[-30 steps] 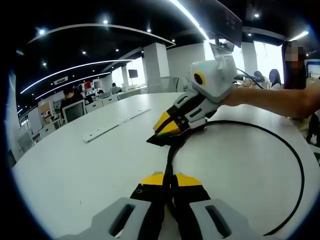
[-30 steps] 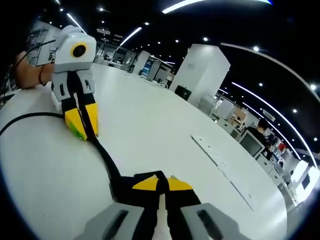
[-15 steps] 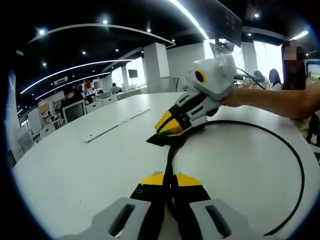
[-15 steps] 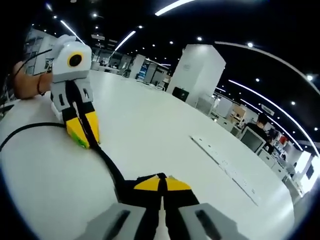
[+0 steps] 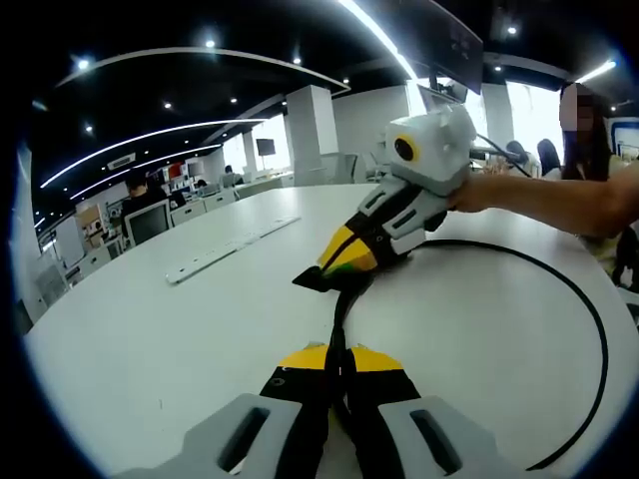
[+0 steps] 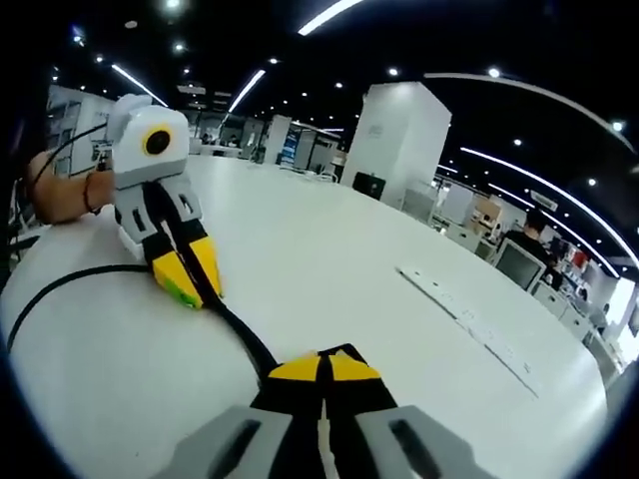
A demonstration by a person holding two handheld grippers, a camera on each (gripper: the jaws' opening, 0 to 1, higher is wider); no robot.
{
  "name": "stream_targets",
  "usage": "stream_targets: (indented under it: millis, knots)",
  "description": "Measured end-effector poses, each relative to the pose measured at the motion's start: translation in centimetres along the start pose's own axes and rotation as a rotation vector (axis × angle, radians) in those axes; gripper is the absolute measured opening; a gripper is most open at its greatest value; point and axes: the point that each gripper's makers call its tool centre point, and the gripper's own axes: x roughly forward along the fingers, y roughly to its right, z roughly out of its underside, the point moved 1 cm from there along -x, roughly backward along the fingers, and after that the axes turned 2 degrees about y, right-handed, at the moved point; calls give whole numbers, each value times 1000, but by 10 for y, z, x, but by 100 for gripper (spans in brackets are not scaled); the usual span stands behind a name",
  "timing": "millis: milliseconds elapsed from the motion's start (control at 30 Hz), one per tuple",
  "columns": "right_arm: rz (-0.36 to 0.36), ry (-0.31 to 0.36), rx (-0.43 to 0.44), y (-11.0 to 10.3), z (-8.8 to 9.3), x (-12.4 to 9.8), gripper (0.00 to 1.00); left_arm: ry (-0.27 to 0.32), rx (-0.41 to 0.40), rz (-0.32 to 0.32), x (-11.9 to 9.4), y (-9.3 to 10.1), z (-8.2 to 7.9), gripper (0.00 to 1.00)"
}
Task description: Find the charging cable on the desk, coil it up and secure with Velcro.
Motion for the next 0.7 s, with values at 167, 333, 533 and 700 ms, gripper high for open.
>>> stream_targets:
  millis: [167,333,533,700]
  knots:
    - [4,0,4,2,1,2,3,1,-1,1,0,0,0,6]
    - [23,2,5,4,2,3,3,2,-2,1,0,0,0,6]
    - [46,25,0,7,0,1,3,0,1,0,0,0,0,6]
    - [87,92,53,13,-9,-15,6,-1,0,0,0,0,0,6]
